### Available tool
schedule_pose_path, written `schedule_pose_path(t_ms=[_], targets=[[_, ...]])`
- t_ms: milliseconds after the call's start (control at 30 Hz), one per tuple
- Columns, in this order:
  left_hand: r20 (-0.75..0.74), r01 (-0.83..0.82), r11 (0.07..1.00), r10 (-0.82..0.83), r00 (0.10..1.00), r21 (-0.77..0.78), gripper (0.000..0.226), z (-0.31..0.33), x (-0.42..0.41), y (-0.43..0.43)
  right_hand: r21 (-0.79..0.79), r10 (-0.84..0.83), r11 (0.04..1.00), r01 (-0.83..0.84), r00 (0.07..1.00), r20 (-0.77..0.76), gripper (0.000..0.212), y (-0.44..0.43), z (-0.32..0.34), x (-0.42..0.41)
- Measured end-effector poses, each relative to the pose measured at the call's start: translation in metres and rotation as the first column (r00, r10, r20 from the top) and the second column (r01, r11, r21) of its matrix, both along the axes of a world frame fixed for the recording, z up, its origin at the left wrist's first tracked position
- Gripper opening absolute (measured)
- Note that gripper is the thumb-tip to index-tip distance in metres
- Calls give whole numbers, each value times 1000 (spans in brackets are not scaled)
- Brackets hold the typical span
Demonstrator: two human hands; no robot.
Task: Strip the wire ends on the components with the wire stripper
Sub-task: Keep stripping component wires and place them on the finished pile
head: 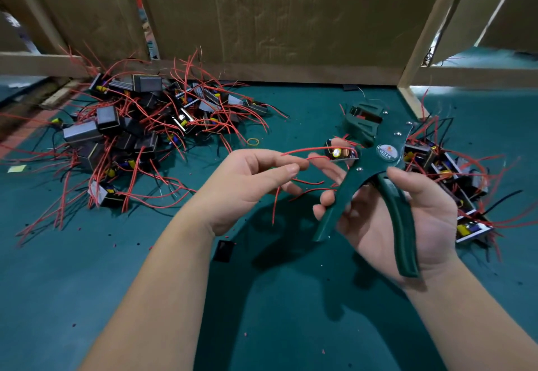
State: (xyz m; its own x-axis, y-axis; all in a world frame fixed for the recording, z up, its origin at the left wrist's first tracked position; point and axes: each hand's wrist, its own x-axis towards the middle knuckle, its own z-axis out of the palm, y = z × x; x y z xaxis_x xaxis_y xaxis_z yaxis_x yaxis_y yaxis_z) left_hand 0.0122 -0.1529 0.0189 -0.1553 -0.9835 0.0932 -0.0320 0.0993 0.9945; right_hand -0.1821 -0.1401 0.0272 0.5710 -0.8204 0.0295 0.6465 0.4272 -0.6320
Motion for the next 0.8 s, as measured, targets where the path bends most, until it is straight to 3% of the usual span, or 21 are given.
schedule_pose_path(t_ms=[133, 200, 233, 300, 333, 433, 533, 700, 767, 800], targets=[[-93, -265, 959, 274, 957, 97, 24, -5, 3, -9, 23, -102, 994, 104, 992, -73, 85, -1, 2, 1], [1, -371, 918, 374, 927, 145, 51, -11, 8, -14, 33, -131, 990, 135, 987, -93, 77, -1, 4, 0], [122, -415, 901, 400, 908, 131, 60, -15, 10, -16, 36, -131, 990, 135, 987, -93, 77, 0, 4, 0], [424, -453, 890, 431, 797, -53, 63, -19, 12, -16, 41, -114, 992, 118, 990, -87, 75, 0, 4, 0], [503, -425, 887, 455, 735, -182, 61, -20, 11, -13, 41, -101, 994, 105, 991, -88, 75, 1, 3, 0], [507, -350, 830, 546, 667, -434, 49, -9, 4, -2, 46, -69, 996, 72, 994, -82, 88, 2, 1, 1], [481, -429, 694, 714, 508, -578, 42, 19, 17, 5, 48, -34, 998, 37, 997, -66, 94, 2, 2, 1], [640, -778, 491, 753, 153, -391, 74, 39, 79, 19, 34, -6, 999, 8, 999, -52, 90, 3, 2, 0], [727, -871, 417, 678, 108, -260, 73, 28, 96, 28, 30, -3, 1000, 4, 999, -52, 88, 4, 2, 0], [765, -901, 398, 631, 131, -174, 72, 20, 104, 32, 28, 1, 1000, 0, 998, -56, 88, 4, 2, 1]])
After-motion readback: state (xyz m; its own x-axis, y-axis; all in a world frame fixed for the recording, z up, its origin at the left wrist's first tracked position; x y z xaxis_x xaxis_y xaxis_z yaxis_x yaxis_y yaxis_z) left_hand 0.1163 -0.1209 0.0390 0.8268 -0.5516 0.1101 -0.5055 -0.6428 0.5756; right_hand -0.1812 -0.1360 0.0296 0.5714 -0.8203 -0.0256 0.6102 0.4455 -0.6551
